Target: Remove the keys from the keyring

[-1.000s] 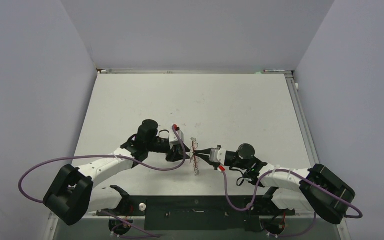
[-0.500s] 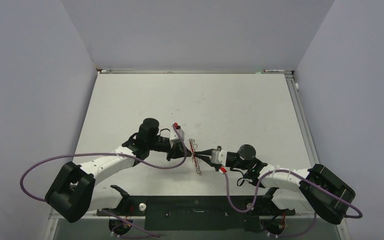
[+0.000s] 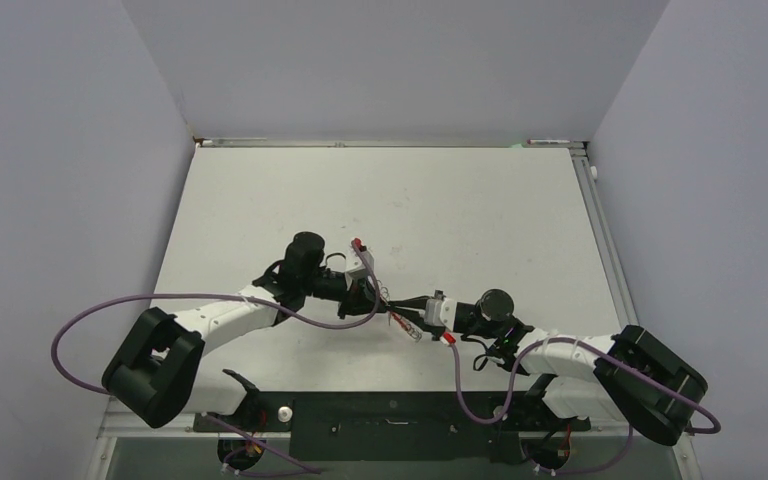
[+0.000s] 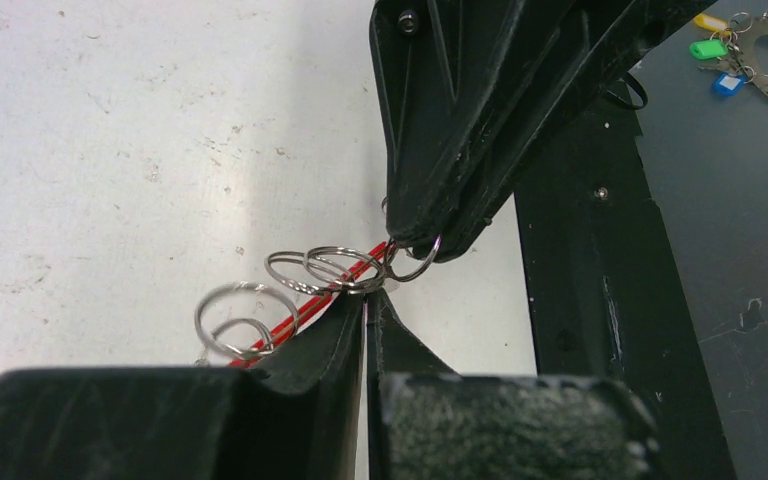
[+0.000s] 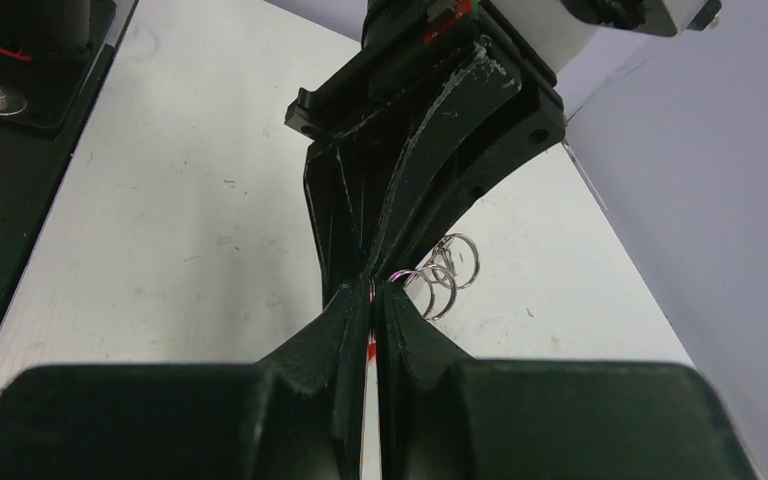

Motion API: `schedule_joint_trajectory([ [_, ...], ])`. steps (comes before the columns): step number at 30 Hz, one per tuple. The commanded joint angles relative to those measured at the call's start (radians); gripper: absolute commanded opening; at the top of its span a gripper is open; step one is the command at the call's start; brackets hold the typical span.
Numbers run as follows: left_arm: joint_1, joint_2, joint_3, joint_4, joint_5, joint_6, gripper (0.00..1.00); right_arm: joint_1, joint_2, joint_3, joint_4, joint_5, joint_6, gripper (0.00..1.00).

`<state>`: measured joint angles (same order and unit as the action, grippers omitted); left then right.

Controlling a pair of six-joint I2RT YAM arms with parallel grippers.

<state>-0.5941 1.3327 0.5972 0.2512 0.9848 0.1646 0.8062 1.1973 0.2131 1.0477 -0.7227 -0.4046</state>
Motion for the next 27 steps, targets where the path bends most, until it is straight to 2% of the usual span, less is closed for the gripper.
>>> schedule_joint_trajectory([
  [1,-0.002,0.027,0.046,0.061,0.009,-0.027,0.00,-0.002,0.016,0.003,0.131,-0.029,0.032,0.05],
  [7,0.016,0.039,0.043,0.017,-0.005,-0.024,0.00,-0.012,0.015,0.010,0.097,0.020,0.040,0.05],
  [14,0.106,0.017,0.049,-0.154,0.027,0.056,0.00,-0.057,0.010,0.022,0.007,0.077,0.058,0.05],
  [21,0.238,0.004,0.152,-0.467,-0.013,0.176,0.00,-0.133,0.020,0.075,-0.161,0.100,0.075,0.05],
  [27,0.375,0.061,0.309,-0.749,-0.158,0.257,0.00,-0.194,0.019,0.147,-0.372,0.133,0.065,0.05],
])
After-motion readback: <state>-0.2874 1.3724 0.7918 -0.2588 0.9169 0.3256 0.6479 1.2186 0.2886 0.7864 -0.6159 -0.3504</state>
